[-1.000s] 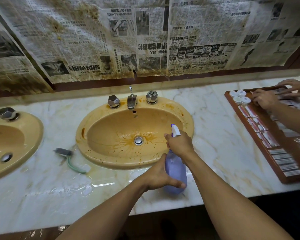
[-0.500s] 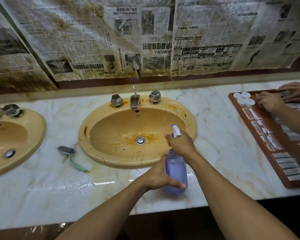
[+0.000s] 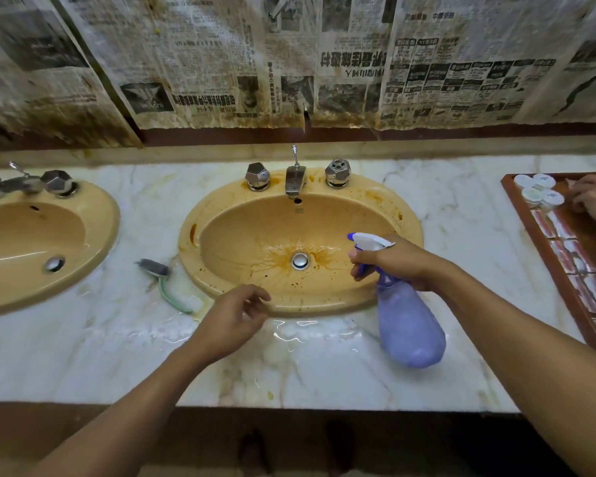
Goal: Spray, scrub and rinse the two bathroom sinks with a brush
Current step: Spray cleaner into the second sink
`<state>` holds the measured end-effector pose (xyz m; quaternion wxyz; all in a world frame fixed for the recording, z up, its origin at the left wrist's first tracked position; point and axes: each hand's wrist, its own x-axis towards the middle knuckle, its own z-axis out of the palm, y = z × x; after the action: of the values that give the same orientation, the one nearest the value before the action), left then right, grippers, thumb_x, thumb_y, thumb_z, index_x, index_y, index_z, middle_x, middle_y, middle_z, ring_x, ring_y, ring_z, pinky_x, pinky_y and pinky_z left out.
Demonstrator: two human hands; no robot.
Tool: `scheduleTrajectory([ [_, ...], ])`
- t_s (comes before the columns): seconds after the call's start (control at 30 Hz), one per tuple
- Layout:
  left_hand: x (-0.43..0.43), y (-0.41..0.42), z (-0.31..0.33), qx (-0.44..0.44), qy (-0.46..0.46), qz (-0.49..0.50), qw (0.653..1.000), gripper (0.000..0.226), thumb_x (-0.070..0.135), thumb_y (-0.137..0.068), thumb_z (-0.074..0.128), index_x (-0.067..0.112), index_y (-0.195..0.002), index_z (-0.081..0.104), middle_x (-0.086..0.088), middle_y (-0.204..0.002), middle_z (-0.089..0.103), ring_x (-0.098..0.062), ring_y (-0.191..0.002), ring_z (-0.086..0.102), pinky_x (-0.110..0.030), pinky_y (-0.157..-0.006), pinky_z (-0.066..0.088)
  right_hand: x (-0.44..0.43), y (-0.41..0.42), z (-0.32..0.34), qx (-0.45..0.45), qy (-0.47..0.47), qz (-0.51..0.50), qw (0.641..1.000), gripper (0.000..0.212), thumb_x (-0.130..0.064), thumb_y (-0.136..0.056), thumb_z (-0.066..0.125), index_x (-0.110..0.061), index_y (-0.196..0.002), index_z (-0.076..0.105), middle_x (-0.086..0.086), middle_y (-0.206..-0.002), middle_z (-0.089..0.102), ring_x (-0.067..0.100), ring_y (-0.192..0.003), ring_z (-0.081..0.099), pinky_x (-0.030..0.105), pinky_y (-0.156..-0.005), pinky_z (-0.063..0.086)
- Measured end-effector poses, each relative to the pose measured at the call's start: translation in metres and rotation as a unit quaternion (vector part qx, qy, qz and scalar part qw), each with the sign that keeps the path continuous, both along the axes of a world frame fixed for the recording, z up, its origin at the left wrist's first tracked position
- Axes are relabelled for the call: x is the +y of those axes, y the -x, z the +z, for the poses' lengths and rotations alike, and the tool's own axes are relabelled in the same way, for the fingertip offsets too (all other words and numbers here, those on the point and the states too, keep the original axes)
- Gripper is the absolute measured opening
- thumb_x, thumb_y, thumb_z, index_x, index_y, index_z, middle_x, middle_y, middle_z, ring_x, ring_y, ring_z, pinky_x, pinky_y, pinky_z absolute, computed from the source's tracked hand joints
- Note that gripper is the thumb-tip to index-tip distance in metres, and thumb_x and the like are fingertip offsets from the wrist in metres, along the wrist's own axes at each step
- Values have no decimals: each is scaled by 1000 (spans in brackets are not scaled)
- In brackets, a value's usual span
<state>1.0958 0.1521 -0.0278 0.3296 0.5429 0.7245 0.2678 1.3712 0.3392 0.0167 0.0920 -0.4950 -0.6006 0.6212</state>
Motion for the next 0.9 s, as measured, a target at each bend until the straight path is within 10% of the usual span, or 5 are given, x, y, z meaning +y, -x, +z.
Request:
scheduleTrajectory([
  [0.1, -15, 36, -11, 126, -47, 163, 977, 22, 12, -90, 72, 23, -108, 69, 1, -106, 66, -10, -89, 64, -36, -85, 56, 0, 18, 10, -18, -6, 114, 993, 34, -30, -96, 71, 1, -111, 68, 15, -94, 77, 31, -95, 74, 47, -97, 54],
  [0.27, -31, 64, -36, 227, 72, 337, 911, 58, 44, -94, 64, 22, -144, 46, -12, -153, 39, -37, -140, 39, -61, -114, 28, -10, 60, 17, -49, -26, 226, 973, 30, -31, -96, 66, -8, -77, 65, 11, -81, 76, 20, -72, 66, 44, -75, 51],
  [0.47, -54, 56, -82, 275, 163, 288, 903, 93, 84, -91, 13, 26, -162, -4, -6, -172, -10, -27, -157, -15, -65, -119, -11, -4, 84, 7, -74, -14, 203, 976, 29, -26, -94, 68, -11, -72, 58, 14, -71, 72, 23, -56, 61, 34, -64, 50],
  [0.6, -49, 55, -84, 287, 158, 301, 896, 93, 83, -92, 14, 26, -162, -6, -7, -172, -8, -27, -158, -14, -65, -120, -10, 2, 84, 3, -43, 35, 238, 970, 16, -33, -92, 72, -26, -79, 66, 13, -91, 77, 25, -81, 67, 42, -73, 47],
  [0.9, -48, 59, -89, 304, 173, 305, 886, 91, 81, -92, 16, 25, -163, 0, -7, -172, -5, -26, -158, -13, -66, -121, -6, -1, 94, -5, -70, 8, 210, 975, 28, -30, -94, 68, -12, -74, 58, 8, -67, 70, 18, -53, 55, 30, -61, 47],
])
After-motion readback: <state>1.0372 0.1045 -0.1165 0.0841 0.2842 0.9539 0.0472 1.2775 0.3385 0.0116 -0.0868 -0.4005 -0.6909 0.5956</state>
